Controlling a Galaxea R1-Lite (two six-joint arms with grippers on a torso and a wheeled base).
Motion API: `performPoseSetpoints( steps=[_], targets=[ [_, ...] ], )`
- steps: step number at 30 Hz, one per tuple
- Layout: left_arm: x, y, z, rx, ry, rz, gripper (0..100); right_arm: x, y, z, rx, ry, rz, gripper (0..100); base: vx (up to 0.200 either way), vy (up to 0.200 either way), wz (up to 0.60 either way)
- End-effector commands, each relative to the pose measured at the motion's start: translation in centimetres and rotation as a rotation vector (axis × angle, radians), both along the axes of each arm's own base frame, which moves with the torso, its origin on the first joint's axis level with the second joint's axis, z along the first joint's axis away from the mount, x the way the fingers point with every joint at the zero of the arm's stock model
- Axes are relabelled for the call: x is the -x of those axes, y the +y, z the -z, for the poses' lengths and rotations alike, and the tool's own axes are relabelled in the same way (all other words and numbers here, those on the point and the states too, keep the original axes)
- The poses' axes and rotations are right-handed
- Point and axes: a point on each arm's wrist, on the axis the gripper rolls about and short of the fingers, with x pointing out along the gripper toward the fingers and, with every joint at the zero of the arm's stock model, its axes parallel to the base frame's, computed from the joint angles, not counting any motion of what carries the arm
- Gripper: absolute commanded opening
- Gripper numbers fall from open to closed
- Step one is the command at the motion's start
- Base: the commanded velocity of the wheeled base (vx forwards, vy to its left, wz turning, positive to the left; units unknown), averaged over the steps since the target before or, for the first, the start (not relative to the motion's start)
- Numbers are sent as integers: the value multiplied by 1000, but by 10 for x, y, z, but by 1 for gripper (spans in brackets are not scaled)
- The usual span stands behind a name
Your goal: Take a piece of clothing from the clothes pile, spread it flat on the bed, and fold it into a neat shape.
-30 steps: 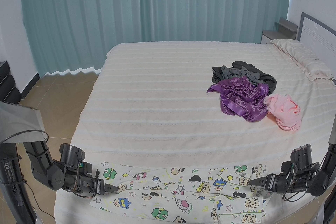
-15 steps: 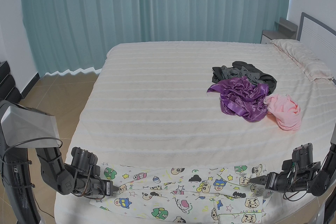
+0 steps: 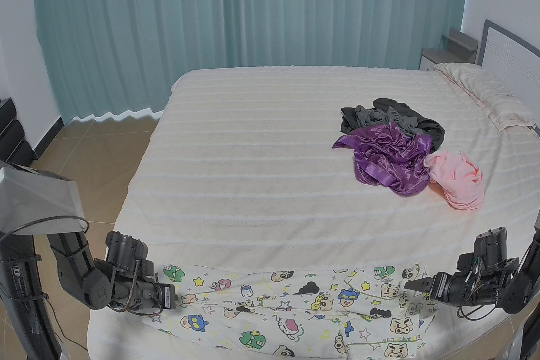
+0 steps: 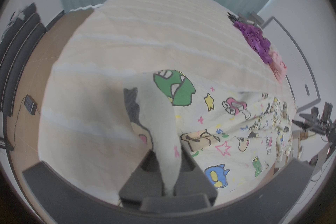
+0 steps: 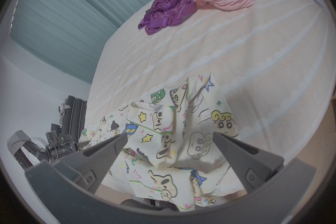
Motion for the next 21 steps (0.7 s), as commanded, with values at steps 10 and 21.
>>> performPoseSetpoints(
  steps=[10,21],
  targets=[
    [-6,78,-63,23,-126,-192,0,4,-1,0,0,5,1,100,0,0,0],
    [-14,164,-114,-39,-198,-356,0,5,-1,-4,-3,-14,2,100,0,0,0]
  ],
)
